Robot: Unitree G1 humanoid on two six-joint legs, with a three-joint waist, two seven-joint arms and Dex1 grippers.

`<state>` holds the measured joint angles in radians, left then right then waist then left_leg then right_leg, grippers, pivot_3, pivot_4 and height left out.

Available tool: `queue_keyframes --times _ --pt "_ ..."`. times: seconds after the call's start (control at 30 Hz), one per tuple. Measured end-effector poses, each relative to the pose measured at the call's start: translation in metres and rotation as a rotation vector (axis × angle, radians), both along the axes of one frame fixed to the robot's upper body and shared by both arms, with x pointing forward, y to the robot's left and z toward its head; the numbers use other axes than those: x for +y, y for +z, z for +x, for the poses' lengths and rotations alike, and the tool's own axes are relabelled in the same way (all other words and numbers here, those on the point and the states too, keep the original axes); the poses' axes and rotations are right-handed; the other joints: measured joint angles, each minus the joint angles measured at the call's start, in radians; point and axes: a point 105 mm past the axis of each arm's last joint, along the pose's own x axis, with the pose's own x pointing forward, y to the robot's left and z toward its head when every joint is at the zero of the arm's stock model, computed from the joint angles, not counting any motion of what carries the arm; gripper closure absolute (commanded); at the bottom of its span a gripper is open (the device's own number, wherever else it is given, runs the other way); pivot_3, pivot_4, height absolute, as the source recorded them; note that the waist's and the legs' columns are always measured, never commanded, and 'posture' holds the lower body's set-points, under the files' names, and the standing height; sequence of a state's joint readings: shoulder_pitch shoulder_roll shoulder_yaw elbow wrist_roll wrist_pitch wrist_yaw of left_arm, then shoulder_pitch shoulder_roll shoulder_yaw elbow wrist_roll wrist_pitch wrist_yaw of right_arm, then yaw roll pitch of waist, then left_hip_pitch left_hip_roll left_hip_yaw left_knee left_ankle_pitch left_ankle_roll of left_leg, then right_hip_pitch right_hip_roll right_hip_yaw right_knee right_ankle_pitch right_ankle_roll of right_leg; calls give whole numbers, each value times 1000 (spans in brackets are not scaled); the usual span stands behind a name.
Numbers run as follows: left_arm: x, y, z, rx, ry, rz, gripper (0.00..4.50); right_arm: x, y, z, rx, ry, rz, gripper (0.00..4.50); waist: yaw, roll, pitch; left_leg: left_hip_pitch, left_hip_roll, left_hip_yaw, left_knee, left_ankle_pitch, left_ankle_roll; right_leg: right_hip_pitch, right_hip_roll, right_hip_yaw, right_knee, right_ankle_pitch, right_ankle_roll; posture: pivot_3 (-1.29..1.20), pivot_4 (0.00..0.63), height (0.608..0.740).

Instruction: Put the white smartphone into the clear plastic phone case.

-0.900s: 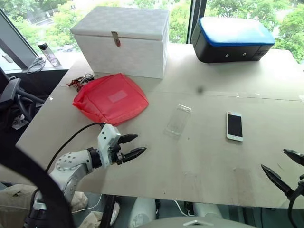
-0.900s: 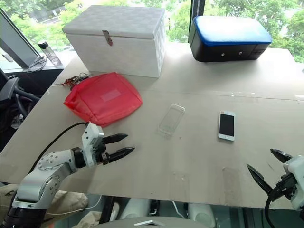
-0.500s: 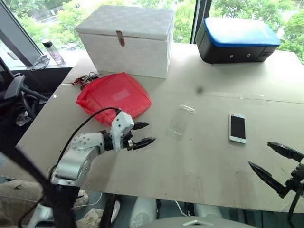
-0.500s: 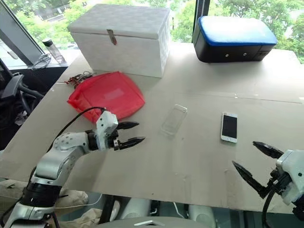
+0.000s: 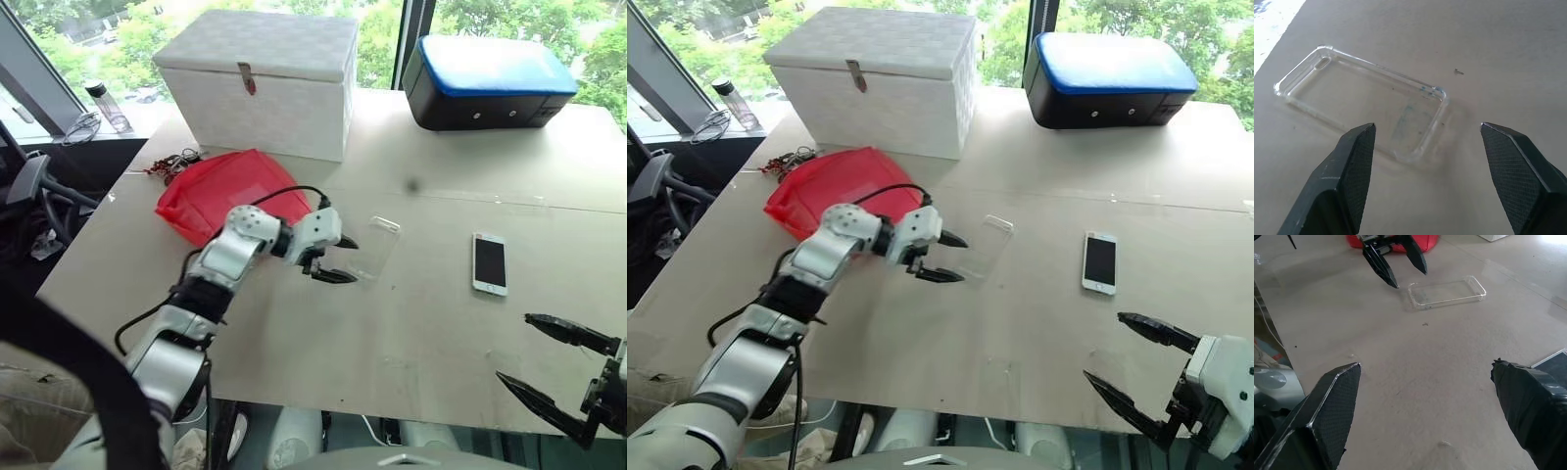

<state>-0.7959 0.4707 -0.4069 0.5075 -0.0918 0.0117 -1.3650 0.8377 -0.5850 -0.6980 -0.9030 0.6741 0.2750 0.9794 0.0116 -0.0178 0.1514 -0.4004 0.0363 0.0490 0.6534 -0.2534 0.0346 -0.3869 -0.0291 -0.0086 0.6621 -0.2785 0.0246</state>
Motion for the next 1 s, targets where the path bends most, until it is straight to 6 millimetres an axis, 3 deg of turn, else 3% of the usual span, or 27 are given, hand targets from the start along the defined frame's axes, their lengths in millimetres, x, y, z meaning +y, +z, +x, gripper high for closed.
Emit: queue_keyframes --times 0.07,0.27,0.57,0.8,0.83,0.93,1.0 --pt "-2 -10 6 -2 -8 56 1844 2 5 1 -27 -3 -1 0 -1 0 0 0 0 0 0 0 0 0 1 0 0 0 0 0 150 740" --pt "-1 -12 12 -23 -34 111 4473 12 12 3 -78 -16 7 0 -1 -1 -1 1 1 -1 0 0 0 0 1 1 1 0 0 0 150 740" --pt "-9 -10 -1 207 192 72 4473 26 37 19 -212 -5 103 0 -3 -1 -2 1 1 -1 2 0 0 1 0 0 2 0 0 0 150 740" --pt "-43 -11 -17 421 376 37 4473 12 40 51 -146 34 57 0 5 -2 -2 -1 1 -4 5 0 0 1 0 -2 2 0 0 0 150 740" --pt "-57 -7 -15 458 423 12 4473 2 46 66 -136 43 29 0 0 -2 -1 -1 0 -2 7 0 0 1 0 1 2 0 0 0 150 740" --pt "-86 3 -18 520 445 -29 4473 -5 58 79 -154 84 -6 0 6 -3 0 -5 0 -6 11 -1 1 2 0 -3 2 0 0 0 150 740" --pt "-97 6 -18 601 475 -63 3894 -12 61 86 -154 92 -25 0 3 -2 0 -7 0 -8 14 -2 4 1 1 -3 2 0 1 0 150 740"
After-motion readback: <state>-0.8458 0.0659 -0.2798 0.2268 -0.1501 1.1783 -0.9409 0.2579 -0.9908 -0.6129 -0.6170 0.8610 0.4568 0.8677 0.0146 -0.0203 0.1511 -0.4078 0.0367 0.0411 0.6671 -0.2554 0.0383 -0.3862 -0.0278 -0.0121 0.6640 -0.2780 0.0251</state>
